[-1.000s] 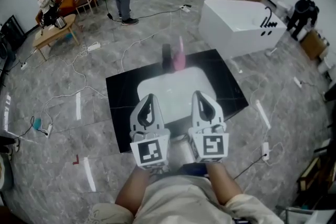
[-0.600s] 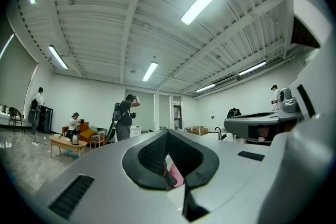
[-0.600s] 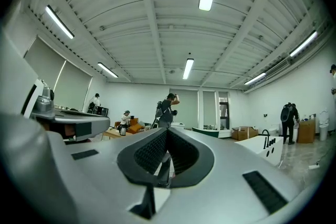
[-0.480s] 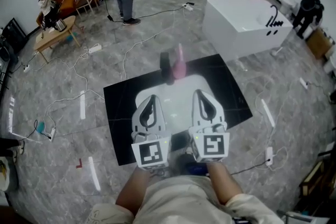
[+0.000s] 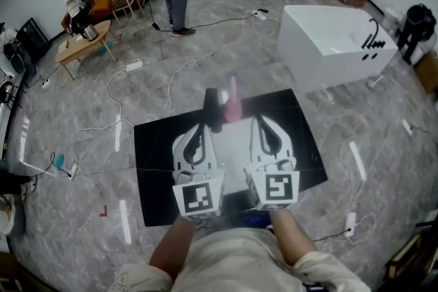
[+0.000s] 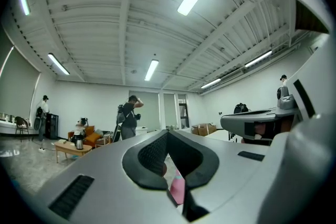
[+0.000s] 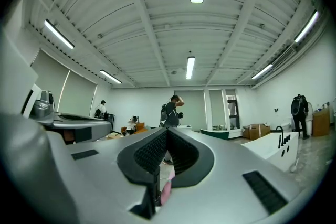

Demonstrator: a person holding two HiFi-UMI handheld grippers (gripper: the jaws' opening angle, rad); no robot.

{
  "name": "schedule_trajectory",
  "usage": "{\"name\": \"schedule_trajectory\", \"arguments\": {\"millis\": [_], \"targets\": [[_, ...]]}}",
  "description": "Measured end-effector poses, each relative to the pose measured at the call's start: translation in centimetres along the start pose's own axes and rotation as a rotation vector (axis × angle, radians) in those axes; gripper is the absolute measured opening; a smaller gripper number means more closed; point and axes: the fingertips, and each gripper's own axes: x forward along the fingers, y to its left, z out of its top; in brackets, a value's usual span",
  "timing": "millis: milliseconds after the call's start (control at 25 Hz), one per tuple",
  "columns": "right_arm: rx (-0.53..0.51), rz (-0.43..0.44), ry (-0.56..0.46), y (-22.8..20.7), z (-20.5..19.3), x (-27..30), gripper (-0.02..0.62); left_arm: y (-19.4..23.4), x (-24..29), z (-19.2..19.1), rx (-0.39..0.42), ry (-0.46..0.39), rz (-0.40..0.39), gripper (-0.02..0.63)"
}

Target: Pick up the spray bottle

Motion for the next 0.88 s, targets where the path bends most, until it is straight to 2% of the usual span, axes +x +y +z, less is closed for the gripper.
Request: {"name": "schedule_trajectory", "arguments": {"millis": [360, 880], "targets": [[0.015, 0.049, -0.001, -2.9, -0.2, 2.8, 0.005, -0.6, 3.0, -0.2, -0.001, 0.023, 0.06, 0.002], [-0.007, 0.018, 0.037, -1.9, -1.6, 5.8, 0.005, 1.1, 5.7, -1.7, -0.016, 0.021, 0.016, 0.002]]}}
